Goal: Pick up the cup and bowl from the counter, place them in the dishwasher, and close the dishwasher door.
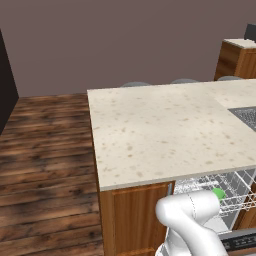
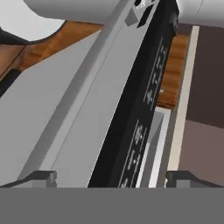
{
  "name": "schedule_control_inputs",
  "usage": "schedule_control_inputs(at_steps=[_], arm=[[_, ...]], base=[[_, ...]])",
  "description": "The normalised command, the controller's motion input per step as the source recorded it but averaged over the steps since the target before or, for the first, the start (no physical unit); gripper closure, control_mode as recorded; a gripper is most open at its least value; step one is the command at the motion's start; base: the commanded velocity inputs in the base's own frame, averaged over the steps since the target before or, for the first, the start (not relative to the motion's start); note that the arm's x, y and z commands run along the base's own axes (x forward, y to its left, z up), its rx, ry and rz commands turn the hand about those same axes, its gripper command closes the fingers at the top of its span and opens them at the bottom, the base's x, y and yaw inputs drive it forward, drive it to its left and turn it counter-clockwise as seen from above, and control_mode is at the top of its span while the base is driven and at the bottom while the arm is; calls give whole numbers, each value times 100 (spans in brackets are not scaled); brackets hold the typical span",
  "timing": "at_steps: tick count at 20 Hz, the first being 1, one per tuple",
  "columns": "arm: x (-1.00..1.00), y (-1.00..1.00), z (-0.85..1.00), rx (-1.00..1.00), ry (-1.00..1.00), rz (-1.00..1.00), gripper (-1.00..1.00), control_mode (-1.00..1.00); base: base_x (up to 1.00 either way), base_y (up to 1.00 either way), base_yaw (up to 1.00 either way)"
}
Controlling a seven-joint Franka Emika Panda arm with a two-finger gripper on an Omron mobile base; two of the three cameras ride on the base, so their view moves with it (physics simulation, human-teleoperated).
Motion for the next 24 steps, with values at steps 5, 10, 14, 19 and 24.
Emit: schedule_control_inputs(at_steps=[5,10,14,19,24], arm=[[-22,-23,-87,-13,-26,-2,-100,-100],[-6,-43,-70,-9,-23,-1,-100,-100],[0,-28,-79,-15,-18,-1,-100,-100],[0,-24,-95,-20,-18,0,-100,-100],[0,-26,-87,-22,-18,0,-100,-100]], base=[[0,0,0],[0,0,0],[0,0,0],[0,0,0],[0,0,0]])
